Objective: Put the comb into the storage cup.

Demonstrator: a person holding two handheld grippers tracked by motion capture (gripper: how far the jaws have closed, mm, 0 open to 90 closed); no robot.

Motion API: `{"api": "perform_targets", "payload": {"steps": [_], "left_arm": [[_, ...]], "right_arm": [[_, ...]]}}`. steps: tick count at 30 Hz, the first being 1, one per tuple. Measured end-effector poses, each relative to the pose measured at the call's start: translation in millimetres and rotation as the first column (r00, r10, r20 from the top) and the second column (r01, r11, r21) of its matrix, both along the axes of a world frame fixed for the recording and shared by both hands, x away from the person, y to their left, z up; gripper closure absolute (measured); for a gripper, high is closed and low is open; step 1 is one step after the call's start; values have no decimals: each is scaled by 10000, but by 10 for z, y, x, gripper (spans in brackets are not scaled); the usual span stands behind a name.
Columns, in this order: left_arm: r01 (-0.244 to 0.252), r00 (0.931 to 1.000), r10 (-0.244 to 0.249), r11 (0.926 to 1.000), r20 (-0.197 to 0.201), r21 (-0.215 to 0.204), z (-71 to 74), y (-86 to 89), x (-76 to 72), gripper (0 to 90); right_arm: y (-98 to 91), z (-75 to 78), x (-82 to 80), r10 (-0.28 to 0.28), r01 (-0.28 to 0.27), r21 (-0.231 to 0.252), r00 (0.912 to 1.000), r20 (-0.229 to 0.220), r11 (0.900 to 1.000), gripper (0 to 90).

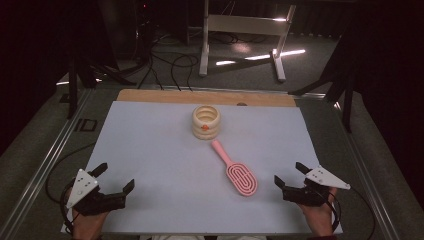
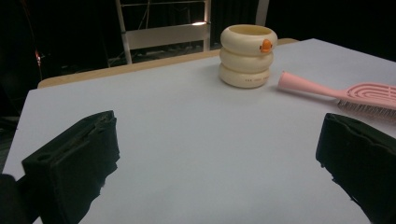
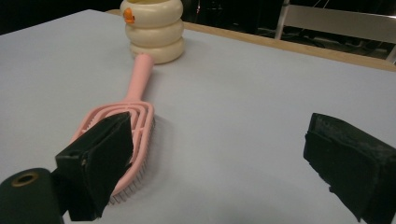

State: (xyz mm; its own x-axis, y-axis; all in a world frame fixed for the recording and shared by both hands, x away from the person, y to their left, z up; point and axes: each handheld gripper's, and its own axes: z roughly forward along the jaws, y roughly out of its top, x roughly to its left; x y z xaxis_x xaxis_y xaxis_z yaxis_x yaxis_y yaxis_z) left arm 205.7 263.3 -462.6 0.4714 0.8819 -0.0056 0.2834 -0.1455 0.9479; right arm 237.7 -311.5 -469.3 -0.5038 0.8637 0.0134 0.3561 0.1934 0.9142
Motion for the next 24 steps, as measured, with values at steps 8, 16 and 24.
{"api": "perform_targets", "payload": {"steps": [8,16,24], "left_arm": [[-113,9999,113,9999,-22,46,-30,0,-2,1],[-277,9996,277,9996,50,20,-21,18,4,1],[-356,9994,356,9994,8,-30,-43,30,6,1]], "right_arm": [[27,-22,15,7,-8,-18,9999,-142,10000,83],[18,12,53,19,-4,414,9994,-353,9991,83],[118,92,96,302,-279,436,9981,-533,9987,83]]}}
